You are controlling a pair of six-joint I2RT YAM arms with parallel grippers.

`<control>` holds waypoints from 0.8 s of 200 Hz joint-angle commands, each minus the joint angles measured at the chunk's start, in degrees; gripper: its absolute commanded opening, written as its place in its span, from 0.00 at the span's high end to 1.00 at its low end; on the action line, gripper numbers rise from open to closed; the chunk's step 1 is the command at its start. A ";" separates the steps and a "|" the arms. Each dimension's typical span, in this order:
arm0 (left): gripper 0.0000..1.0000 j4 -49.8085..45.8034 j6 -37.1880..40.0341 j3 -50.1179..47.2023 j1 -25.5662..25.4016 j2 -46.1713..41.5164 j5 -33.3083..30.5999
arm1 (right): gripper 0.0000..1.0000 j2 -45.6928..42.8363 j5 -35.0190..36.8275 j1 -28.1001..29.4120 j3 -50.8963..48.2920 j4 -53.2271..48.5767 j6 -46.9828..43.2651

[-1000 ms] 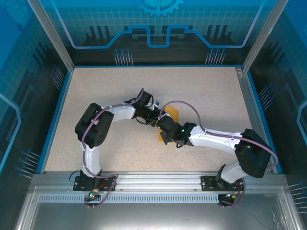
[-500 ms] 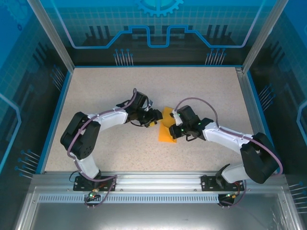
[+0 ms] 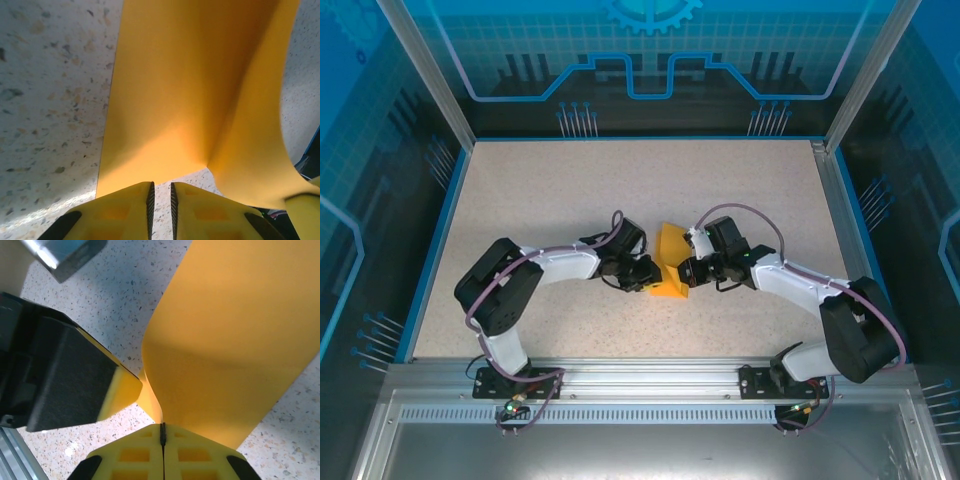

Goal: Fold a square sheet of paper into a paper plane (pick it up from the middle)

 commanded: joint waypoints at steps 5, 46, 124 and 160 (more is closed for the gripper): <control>0.82 0.63 -1.17 1.41 -0.98 2.79 -1.39 | 0.94 0.04 -1.77 -0.68 -0.91 1.63 -0.47; 0.84 -4.81 0.84 1.95 -1.07 4.19 -5.28 | 0.94 1.47 -2.66 -0.69 -0.79 2.48 0.00; 0.83 -13.43 4.71 3.00 -0.60 0.01 -13.65 | 0.93 4.76 -6.12 -0.61 2.72 2.49 -0.37; 0.80 -12.26 5.75 4.17 -0.62 0.28 -12.32 | 0.93 6.27 -5.85 -0.69 4.50 2.08 -0.56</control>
